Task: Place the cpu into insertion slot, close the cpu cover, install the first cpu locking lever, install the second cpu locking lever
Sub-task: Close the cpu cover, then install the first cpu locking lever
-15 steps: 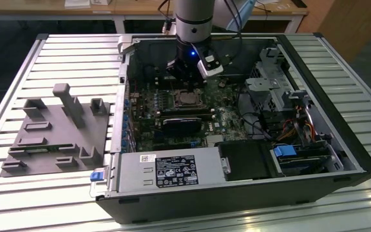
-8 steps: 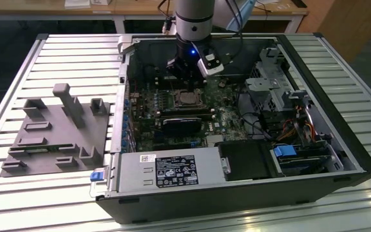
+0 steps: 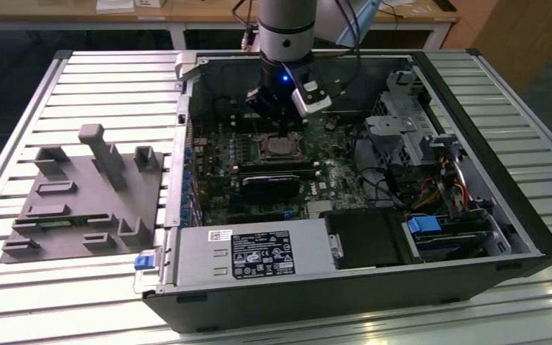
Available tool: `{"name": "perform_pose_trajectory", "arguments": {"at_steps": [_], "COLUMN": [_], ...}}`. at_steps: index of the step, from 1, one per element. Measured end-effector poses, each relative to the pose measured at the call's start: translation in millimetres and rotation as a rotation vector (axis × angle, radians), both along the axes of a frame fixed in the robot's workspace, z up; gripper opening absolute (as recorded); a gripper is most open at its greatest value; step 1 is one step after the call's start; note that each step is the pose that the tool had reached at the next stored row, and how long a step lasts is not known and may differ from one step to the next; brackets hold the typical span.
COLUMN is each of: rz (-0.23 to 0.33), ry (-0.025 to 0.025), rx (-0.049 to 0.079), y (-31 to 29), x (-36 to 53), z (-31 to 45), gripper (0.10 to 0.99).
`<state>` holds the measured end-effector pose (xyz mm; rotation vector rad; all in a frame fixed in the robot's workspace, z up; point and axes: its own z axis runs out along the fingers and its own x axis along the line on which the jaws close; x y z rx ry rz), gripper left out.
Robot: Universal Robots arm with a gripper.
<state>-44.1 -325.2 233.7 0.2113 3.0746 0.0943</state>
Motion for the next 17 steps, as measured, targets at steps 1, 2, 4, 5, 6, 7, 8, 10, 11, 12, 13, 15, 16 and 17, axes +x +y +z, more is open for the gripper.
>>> {"name": "perform_pose_trajectory", "arguments": {"at_steps": [1,2,4,5,6,7,8,10,11,12,13,15,16,17], "rz": [0.000,0.000,0.000,0.000,0.000,0.000,0.000,0.000,0.000,0.000,0.000,0.000,0.000,0.000], "ry": [-0.0011,-0.0021,-0.0039,-0.0044,-0.0092,-0.0141,-0.0144,-0.0150,-0.0152,-0.0155,-0.0158,-0.0164,-0.0167,-0.0167], "rx": [0.000,0.000,0.000,0.000,0.000,0.000,0.000,0.000,0.000,0.000,0.000,0.000,0.000,0.000], "y": [0.0,0.0,0.0,0.0,0.0,0.0,0.0,0.0,0.0,0.0,0.0,0.0,0.0,0.0], "x": [0.0,0.0,0.0,0.0,0.0,0.0,0.0,0.0,0.0,0.0,0.0,0.0,0.0,-0.2], "z": [2.0,3.6,4.3,4.3,4.4,4.4,4.4,4.4,4.4,4.4,4.4,4.4,4.4,4.5], "gripper": [0.102,0.102,0.102,0.102,0.102,0.102,0.102,0.102,0.102,0.102,0.102,0.102,0.102,0.102]}}
